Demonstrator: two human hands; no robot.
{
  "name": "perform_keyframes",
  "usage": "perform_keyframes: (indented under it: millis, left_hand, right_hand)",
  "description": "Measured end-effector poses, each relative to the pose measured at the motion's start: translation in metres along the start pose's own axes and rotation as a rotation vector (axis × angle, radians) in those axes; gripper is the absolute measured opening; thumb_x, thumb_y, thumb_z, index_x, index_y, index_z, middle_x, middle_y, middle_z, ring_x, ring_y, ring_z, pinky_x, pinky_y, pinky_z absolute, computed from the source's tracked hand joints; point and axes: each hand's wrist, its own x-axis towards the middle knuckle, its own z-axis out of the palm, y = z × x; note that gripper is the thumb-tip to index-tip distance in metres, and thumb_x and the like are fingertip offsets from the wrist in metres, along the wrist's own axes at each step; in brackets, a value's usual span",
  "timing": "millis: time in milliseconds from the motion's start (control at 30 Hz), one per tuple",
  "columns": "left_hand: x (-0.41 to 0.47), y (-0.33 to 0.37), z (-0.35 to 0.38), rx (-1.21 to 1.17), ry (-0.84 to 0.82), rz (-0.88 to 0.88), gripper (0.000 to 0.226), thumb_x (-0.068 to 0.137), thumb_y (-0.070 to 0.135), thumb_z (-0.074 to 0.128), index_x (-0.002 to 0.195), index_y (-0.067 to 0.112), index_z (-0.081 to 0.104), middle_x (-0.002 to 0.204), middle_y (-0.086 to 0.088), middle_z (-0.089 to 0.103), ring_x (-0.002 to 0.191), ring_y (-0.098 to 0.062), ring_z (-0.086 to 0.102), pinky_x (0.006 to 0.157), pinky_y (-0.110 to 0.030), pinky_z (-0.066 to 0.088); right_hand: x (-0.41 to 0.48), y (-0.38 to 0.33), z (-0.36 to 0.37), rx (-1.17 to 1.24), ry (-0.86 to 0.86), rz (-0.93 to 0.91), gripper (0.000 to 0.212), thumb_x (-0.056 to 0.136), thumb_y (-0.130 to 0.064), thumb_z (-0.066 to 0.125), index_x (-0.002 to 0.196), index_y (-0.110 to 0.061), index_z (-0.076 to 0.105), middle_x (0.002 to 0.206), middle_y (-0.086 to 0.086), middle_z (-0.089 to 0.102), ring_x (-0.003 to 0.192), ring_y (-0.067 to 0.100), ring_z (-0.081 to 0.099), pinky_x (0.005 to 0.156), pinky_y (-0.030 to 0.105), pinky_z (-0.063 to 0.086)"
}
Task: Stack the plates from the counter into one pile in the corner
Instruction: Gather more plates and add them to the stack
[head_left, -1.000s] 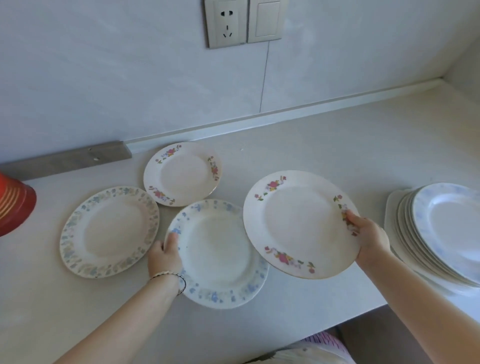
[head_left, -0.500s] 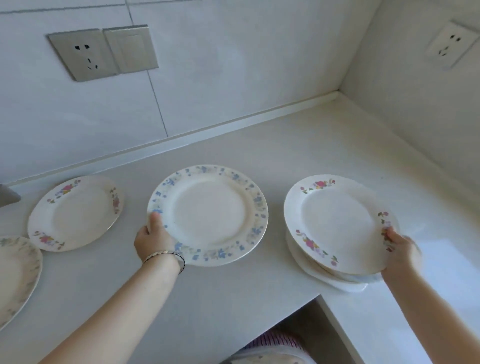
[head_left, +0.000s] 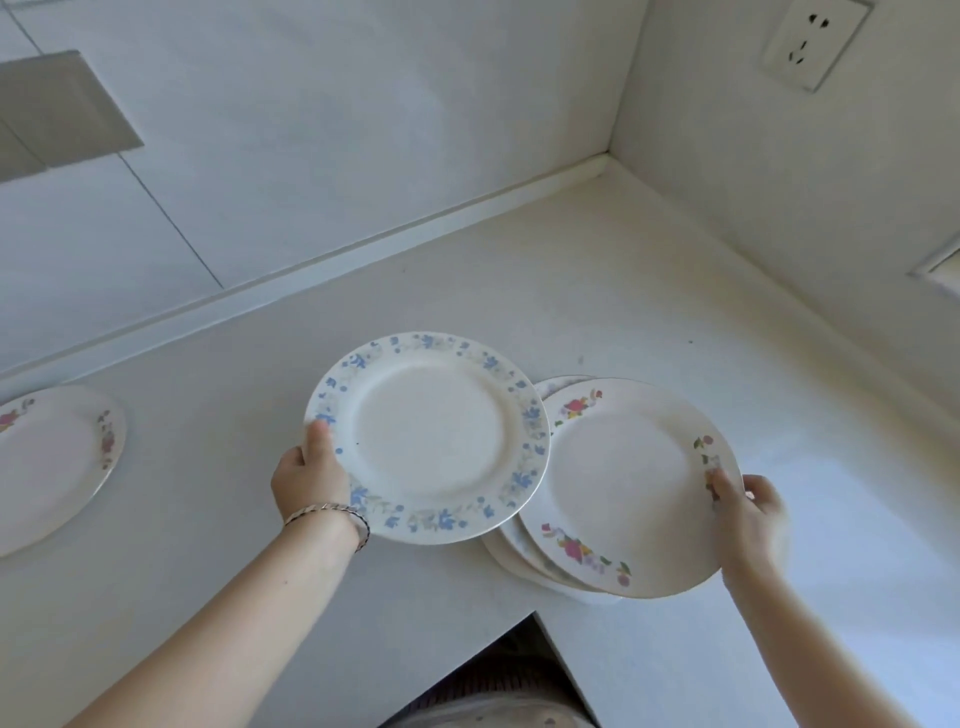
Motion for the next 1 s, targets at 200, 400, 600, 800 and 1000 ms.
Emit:
perform_keyframes:
  millis: [200, 400, 600, 800, 1000]
  left_hand:
    - [-0.003, 0.013, 0.003, 0.048, -0.033, 0.051, 0.047, 0.092, 0.035, 0.049, 0.056, 0.01, 0.033, 0.058, -0.004, 0.036, 0.05, -0.017, 0.034, 0.046, -0.024, 0.028]
    - [-0.002, 0.021, -0.004, 0.045, -0.064, 0.06, 0.045, 0.093, 0.033, 0.049, 0.057, 0.01, 0.034, 0.058, -0.005, 0.036, 0.049, -0.02, 0.033, 0.046, -0.025, 0.028]
    - [0.007, 0.024, -0.009, 0.067, -0.07, 0.071, 0.046, 0.092, 0.034, 0.05, 0.057, 0.01, 0.032, 0.057, -0.006, 0.034, 0.049, -0.021, 0.031, 0.041, -0.023, 0.033]
    - [0.009, 0.022, -0.012, 0.059, -0.097, 0.066, 0.048, 0.092, 0.034, 0.051, 0.057, 0.012, 0.028, 0.058, -0.004, 0.029, 0.05, -0.021, 0.027, 0.047, -0.029, 0.024]
    - [0.001, 0.016, 0.0, 0.08, -0.207, 0.057, 0.043, 0.091, 0.034, 0.052, 0.061, 0.01, 0.034, 0.061, -0.006, 0.036, 0.056, -0.023, 0.035, 0.05, -0.027, 0.028]
  right_hand:
    - [-0.005, 0.008, -0.001, -0.249, 0.066, -0.131, 0.028, 0.091, -0.041, 0.047, 0.1, -0.015, 0.054, 0.072, -0.002, 0.052, 0.076, 0.029, 0.053, 0.057, 0.031, 0.035]
    - [-0.002, 0.015, 0.01, -0.495, 0.062, -0.14, 0.047, 0.089, -0.051, 0.043, 0.117, -0.016, 0.058, 0.095, 0.013, 0.064, 0.096, 0.035, 0.058, 0.068, 0.034, 0.043]
    - [-0.002, 0.002, 0.031, -0.496, -0.115, -0.157, 0.064, 0.087, -0.038, 0.054, 0.142, -0.012, 0.033, 0.141, 0.016, 0.04, 0.129, 0.033, 0.037, 0.106, 0.044, 0.033]
    - [-0.008, -0.006, 0.038, -0.491, -0.166, -0.119, 0.068, 0.088, -0.034, 0.056, 0.145, -0.014, 0.026, 0.144, 0.013, 0.037, 0.122, 0.033, 0.047, 0.097, 0.041, 0.04]
    - [-0.019, -0.038, 0.041, -0.573, -0.142, -0.293, 0.053, 0.092, -0.035, 0.049, 0.136, -0.007, 0.04, 0.125, 0.016, 0.053, 0.125, 0.033, 0.042, 0.101, 0.04, 0.035]
